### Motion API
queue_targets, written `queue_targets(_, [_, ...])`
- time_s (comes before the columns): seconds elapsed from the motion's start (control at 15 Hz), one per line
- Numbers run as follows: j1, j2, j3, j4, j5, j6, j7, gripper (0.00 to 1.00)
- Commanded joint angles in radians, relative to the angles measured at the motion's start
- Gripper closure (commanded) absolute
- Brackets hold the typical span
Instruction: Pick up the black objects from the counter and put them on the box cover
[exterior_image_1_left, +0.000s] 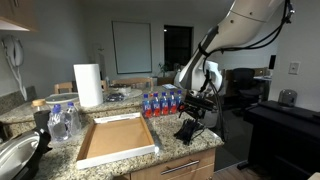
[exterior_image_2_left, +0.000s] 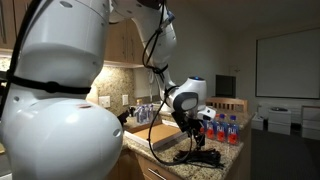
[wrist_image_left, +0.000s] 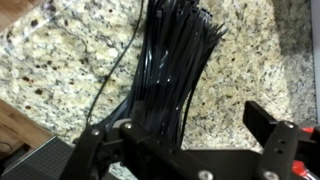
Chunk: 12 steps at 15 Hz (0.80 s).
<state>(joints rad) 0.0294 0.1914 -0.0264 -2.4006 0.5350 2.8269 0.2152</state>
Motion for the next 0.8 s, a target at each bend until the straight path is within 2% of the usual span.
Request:
queue_targets(0.0, [-0.012, 0.052, 0.009, 0.011, -0.039, -0.024, 0.090, 0.00])
queue_targets(0.6, [-0.024, 0.210, 0.026, 0.107, -0.046, -0.029, 0.089, 0.00])
queue_targets(0.73, [-0.038, 0.233, 0.055, 0.132, -0.023, -0.003, 0.059, 0.00])
